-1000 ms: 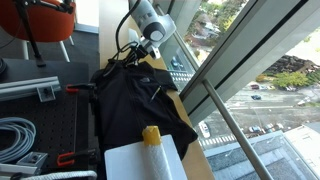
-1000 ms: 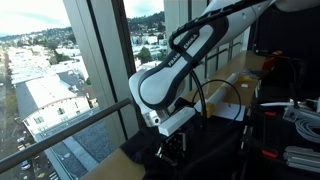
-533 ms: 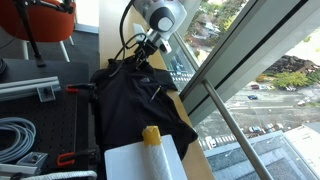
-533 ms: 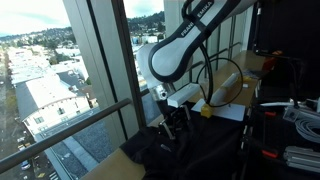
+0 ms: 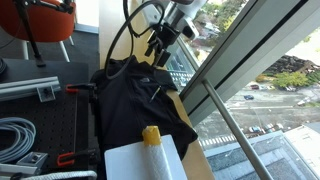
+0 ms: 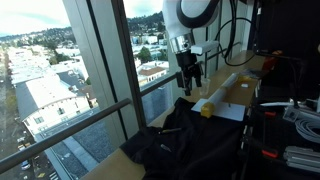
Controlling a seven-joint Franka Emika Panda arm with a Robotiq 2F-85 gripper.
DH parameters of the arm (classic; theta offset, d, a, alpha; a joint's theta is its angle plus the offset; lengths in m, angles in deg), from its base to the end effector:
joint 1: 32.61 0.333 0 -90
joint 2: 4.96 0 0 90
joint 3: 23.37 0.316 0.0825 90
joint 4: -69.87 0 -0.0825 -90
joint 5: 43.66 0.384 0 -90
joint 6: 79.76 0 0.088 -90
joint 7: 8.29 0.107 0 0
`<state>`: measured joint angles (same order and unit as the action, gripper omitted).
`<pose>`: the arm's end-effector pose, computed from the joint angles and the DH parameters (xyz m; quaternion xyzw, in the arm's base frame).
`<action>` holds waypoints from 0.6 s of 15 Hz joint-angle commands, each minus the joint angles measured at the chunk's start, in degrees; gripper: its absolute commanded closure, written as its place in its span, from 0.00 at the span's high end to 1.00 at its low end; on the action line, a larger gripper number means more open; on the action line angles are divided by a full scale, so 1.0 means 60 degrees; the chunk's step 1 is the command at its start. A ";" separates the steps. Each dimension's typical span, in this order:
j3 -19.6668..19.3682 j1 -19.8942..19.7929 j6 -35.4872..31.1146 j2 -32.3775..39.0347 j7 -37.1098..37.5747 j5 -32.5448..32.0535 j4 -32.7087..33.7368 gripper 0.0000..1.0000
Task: Close the zip of the jersey
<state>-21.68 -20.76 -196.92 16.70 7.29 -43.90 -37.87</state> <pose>0.5891 0.1408 0.2931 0.9942 -0.0170 -0.1041 0.0231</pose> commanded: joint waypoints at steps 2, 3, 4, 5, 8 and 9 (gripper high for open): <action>-0.0308 -0.1118 0.0166 -0.1735 -0.1328 -0.0259 -0.0707 1.00; -0.0352 -0.1327 0.0199 -0.1949 -0.1619 -0.0192 -0.0690 1.00; -0.0367 -0.1500 0.0170 -0.2157 -0.1880 -0.0130 -0.0712 1.00; -0.0371 -0.1640 0.0143 -0.2355 -0.2049 -0.0091 -0.0746 1.00; -0.0326 -0.1762 0.0137 -0.2146 -0.1955 -0.0126 -0.0509 1.00; -0.0323 -0.1758 0.0137 -0.2207 -0.1962 -0.0126 -0.0555 1.00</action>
<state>-23.91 -31.01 -196.23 3.43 -4.50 -44.62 -41.32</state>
